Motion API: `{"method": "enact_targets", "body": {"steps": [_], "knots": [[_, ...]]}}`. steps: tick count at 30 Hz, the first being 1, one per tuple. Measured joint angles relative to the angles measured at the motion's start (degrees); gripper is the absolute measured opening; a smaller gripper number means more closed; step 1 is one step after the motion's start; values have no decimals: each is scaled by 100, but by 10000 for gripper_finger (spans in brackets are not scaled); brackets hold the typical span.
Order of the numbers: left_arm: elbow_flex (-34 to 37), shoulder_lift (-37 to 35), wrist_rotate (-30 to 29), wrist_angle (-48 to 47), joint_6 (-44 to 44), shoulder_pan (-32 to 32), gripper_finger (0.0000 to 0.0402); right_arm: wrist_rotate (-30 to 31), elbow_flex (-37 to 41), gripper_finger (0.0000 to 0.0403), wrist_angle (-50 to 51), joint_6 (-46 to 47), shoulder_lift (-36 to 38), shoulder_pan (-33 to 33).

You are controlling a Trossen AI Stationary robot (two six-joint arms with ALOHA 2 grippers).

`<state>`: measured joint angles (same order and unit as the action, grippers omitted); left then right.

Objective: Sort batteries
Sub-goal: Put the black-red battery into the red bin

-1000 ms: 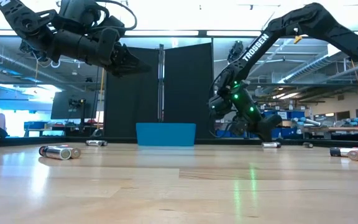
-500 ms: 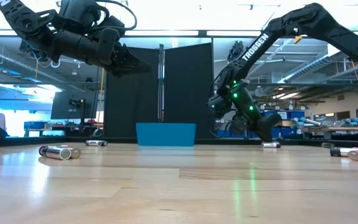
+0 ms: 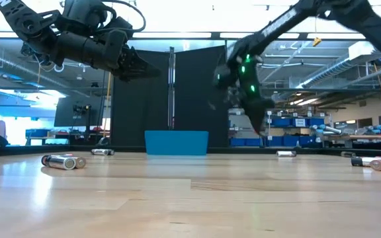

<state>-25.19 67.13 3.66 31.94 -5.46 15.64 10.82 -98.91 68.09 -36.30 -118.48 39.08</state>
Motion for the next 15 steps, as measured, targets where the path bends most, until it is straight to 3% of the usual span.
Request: {"method": "enact_targets", "body": {"steps": [7, 15], "knots": [[0, -191, 0, 156, 102, 0, 10, -1403, 240, 54, -1652, 593, 1047, -339], [0, -387, 561, 439, 474, 0, 10, -2263, 2018, 54, -4507, 1489, 2242, -1046]]}}
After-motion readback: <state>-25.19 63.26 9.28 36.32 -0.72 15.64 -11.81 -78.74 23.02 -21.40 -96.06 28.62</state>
